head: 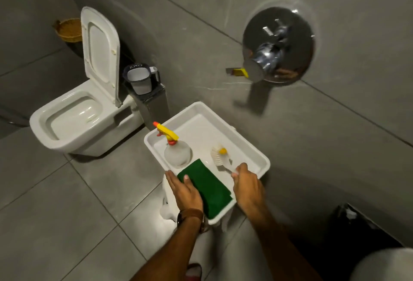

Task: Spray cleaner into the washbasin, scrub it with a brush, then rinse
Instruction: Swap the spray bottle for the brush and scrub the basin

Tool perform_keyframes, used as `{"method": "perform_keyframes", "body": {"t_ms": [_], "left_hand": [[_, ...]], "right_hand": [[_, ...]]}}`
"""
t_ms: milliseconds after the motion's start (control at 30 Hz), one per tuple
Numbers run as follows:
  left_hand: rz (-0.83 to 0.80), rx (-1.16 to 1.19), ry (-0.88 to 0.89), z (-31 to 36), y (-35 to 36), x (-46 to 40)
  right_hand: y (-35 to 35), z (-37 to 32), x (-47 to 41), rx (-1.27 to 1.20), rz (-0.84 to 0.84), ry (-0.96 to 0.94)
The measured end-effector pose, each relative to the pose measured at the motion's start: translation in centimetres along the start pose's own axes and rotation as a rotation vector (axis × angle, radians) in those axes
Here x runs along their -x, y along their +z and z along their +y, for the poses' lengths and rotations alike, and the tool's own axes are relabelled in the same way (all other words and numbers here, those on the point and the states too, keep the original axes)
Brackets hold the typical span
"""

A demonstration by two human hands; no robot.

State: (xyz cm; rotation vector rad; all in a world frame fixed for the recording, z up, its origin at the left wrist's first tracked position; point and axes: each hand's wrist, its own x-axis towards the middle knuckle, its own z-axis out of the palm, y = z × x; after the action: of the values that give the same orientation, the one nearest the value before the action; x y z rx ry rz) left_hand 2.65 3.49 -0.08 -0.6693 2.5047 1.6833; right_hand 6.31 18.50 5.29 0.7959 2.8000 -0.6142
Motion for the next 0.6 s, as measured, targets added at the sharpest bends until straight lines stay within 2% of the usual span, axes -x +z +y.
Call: {"method": "perform_keyframes", "body": {"t_ms": [100, 167, 300, 433, 600], "left_hand": [[-0.073, -0.06, -0.085, -0.2, 0.0, 3.2], [-0.102, -0.021, -0.16, -0.6, 0.1, 4.7], [-0.122, 0.089, -0.257, -1.8, 0.3, 7.3], [-0.133, 0.064, -0.239, -3.1, 0.4, 9.8], [-0.088, 0.093, -0.301, -4.0, 1.0, 11.9]], "right_hand": [[-0.9, 0.8, 2.5, 0.167, -0.198, -0.042], [-1.0, 1.4, 3.5, 0.121, -0.229, -0.025], [-1.0, 4.1, 5.9, 0.133, -0.23, -0.009], [-0.9, 6.8, 8.5, 0.098, -0.155, 0.019], [-0.7, 7.7, 9.3, 0.056, -0.122, 0.042]]}}
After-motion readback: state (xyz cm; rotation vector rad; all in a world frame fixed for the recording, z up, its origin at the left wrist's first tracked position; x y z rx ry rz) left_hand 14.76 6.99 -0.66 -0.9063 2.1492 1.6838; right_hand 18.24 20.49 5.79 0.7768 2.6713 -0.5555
